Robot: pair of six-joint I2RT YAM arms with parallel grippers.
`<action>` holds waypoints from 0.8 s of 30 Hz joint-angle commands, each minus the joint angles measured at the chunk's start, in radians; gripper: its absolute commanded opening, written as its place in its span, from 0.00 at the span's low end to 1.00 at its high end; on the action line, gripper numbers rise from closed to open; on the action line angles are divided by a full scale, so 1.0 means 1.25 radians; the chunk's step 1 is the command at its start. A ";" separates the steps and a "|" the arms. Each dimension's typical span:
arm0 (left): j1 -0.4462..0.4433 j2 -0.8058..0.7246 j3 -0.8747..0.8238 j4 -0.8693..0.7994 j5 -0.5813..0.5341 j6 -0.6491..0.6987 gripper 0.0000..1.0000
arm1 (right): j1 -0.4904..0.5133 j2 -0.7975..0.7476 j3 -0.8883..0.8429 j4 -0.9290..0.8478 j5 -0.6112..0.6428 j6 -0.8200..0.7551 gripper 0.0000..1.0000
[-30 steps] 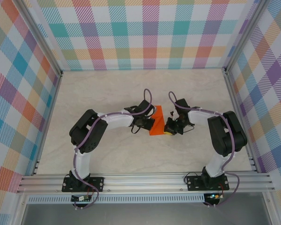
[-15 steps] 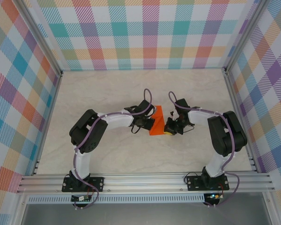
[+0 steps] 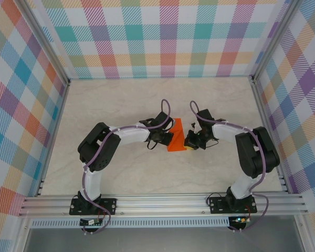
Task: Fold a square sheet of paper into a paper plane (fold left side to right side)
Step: Fold the triangle a second time at the center of the table.
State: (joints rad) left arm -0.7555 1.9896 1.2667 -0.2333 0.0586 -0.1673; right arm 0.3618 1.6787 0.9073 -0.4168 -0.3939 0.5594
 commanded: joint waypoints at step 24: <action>0.005 -0.001 0.004 0.005 0.009 -0.002 0.06 | 0.033 0.169 0.122 0.202 -0.126 0.126 0.05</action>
State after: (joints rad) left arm -0.7555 1.9896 1.2667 -0.2333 0.0624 -0.1673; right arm 0.3969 1.8751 1.0267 -0.1585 -0.5510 0.7258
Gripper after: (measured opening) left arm 0.069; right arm 0.049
